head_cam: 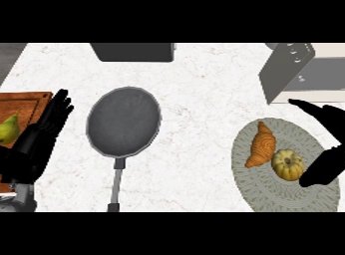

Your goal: Pick the squash from the placemat and place it in the tiered shelf

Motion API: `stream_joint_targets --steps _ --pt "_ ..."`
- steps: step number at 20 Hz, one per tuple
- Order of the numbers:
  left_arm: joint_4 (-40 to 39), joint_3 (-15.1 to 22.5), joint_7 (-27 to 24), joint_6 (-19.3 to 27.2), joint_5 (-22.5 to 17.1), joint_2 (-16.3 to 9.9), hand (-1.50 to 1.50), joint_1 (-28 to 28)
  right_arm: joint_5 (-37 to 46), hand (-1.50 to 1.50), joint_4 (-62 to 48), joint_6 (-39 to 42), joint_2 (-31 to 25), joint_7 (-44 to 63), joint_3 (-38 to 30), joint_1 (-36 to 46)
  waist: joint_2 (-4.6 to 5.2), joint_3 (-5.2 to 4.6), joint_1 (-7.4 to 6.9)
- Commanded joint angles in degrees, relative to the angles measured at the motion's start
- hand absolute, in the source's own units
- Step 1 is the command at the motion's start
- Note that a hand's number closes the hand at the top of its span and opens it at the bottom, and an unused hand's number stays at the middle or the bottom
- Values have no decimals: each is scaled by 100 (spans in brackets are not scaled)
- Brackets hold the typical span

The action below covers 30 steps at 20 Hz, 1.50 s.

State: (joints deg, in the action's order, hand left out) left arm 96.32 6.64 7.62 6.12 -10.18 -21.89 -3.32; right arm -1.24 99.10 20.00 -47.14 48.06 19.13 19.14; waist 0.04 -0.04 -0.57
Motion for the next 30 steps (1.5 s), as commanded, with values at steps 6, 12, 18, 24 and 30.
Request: stream_joint_targets --steps 6,12,18,24,30 --pt "88 -358 123 -305 53 85 0 30 1223 -150 -699 553 946 101 269 277 -4 3 25" --pt "191 -243 -311 -374 307 328 0 595 1307 -150 -959 1179 998 146 88 269 -10 2 10" --pt "75 -359 252 -361 305 342 0 -87 1320 -150 -1382 1513 1552 817 418 436 0 2 19" --pt "304 -478 312 -479 317 313 0 59 1970 -150 -1478 1454 1396 406 630 132 -5 4 22" --pt "-380 -550 31 -481 456 484 0 -213 2197 -150 -1424 1854 1418 976 703 267 -5 -1 65"
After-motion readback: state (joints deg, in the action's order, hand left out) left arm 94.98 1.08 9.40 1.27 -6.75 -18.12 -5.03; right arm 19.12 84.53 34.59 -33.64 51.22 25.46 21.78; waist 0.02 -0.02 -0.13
